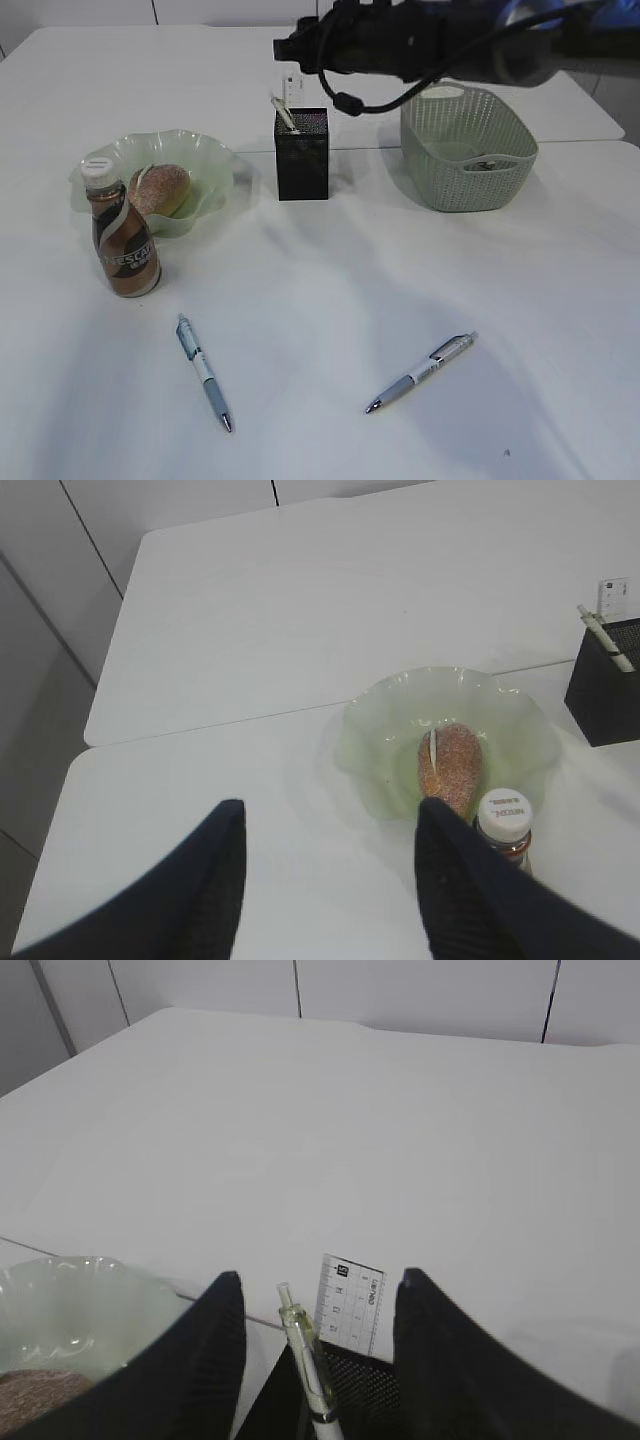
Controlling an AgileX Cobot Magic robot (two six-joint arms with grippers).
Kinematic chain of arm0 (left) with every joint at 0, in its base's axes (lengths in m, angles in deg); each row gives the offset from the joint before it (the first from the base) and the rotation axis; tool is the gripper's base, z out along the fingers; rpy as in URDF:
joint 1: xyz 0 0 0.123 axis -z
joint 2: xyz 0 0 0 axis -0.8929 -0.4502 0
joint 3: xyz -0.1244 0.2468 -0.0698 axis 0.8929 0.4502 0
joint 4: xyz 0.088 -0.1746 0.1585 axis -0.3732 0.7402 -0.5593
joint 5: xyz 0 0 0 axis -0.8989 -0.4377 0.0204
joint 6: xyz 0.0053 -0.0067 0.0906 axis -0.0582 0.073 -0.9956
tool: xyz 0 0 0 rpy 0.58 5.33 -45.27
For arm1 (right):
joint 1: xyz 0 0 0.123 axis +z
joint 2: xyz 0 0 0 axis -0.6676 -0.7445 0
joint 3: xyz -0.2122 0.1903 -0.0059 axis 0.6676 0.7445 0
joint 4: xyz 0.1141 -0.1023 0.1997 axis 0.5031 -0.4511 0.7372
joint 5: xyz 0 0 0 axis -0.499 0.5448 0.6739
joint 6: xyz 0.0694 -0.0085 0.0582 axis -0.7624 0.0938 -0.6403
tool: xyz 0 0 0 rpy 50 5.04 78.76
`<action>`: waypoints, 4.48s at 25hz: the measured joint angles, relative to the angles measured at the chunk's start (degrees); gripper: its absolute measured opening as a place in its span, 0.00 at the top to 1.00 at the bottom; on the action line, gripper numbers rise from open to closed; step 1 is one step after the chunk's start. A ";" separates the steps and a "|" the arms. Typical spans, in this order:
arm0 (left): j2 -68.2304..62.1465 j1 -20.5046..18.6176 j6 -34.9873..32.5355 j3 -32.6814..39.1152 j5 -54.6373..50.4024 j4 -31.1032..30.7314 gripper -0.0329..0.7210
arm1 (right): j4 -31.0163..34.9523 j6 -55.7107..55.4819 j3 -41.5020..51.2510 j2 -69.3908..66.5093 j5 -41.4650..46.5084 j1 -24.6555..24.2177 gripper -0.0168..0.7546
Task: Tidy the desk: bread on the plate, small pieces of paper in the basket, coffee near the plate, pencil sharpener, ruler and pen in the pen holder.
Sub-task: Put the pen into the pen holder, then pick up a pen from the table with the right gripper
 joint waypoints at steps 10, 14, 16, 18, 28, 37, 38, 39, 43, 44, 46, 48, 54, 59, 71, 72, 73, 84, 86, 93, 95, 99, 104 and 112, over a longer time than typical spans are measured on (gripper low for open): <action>0.00 0.00 0.00 0.00 0.00 2.27 0.45 | -0.39 -0.11 0.00 13.88 24.16 0.00 0.47; 0.00 0.00 0.00 0.00 -1.47 3.01 0.45 | -0.28 -0.33 0.00 18.35 33.41 0.00 0.48; 0.00 0.00 0.00 0.00 -2.54 3.40 0.45 | -0.23 -0.45 0.00 19.66 36.99 0.00 0.48; 0.00 0.00 0.00 0.00 -3.82 3.62 0.45 | -0.23 -1.23 0.00 20.78 40.35 0.00 0.48; 0.50 0.00 0.00 0.00 -4.90 4.89 0.45 | 0.44 -3.69 0.00 23.37 66.53 0.00 0.48; 1.66 0.00 0.00 0.00 -6.18 5.29 0.45 | -0.69 -9.34 0.68 26.23 69.17 0.00 0.48; 1.70 0.00 0.00 0.00 -6.30 5.29 0.45 | -1.42 -9.83 1.19 26.86 69.17 0.00 0.48; 1.70 0.00 0.00 0.00 -6.40 5.29 0.45 | -2.31 -10.67 2.24 28.55 69.17 0.00 0.48; 1.70 0.00 0.00 0.00 -6.40 5.29 0.45 | -3.06 -11.57 6.09 32.32 69.17 0.00 0.48; 1.70 0.00 0.00 0.00 -6.40 5.29 0.45 | -3.16 -12.35 10.96 35.66 69.17 0.00 0.48; 1.70 0.00 0.00 0.00 -6.40 5.29 0.45 | -3.16 -13.50 15.25 38.51 69.17 0.00 0.48; 1.70 0.00 0.00 0.00 -6.40 5.29 0.45 | -3.16 -15.07 20.60 42.24 68.08 0.00 0.48; 1.70 0.00 0.00 0.00 -6.40 5.38 0.45 | -3.16 -22.30 36.68 50.41 63.52 0.00 0.48; 1.70 0.00 0.00 0.00 -6.40 5.68 0.45 | -3.19 -25.93 44.23 50.80 58.83 0.00 0.48; 1.70 0.00 0.00 0.00 -8.18 7.70 0.45 | -4.46 -42.80 45.63 43.23 47.23 0.00 0.48; 1.70 0.00 0.00 0.00 -8.44 7.74 0.45 | -4.46 -45.21 45.63 40.92 46.94 0.00 0.48; 1.70 0.00 0.00 0.00 -8.90 7.83 0.45 | -4.35 -45.86 45.63 39.82 46.90 0.00 0.48; 1.70 0.00 0.00 0.00 -10.74 7.87 0.45 | -0.01 -54.30 45.63 31.56 46.35 0.00 0.48; 1.70 0.00 0.00 0.00 -10.77 7.87 0.45 | 0.07 -56.04 45.63 29.72 45.98 0.00 0.48; 1.70 0.00 0.00 0.00 -10.90 7.87 0.45 | 0.21 -56.88 45.63 25.94 44.21 0.00 0.48; 1.70 0.00 0.00 0.00 -11.00 7.87 0.45 | 1.19 -57.10 45.63 24.46 42.46 0.00 0.48; 1.70 0.00 0.00 0.00 -11.00 7.87 0.45 | 3.95 -57.10 45.63 22.65 39.29 0.00 0.48; 1.70 0.00 0.00 0.00 -11.03 7.87 0.45 | 4.52 -57.10 45.63 21.08 37.33 0.00 0.48; 1.70 0.00 0.00 0.00 -11.12 7.87 0.45 | 6.19 -57.10 45.63 18.11 35.79 0.00 0.48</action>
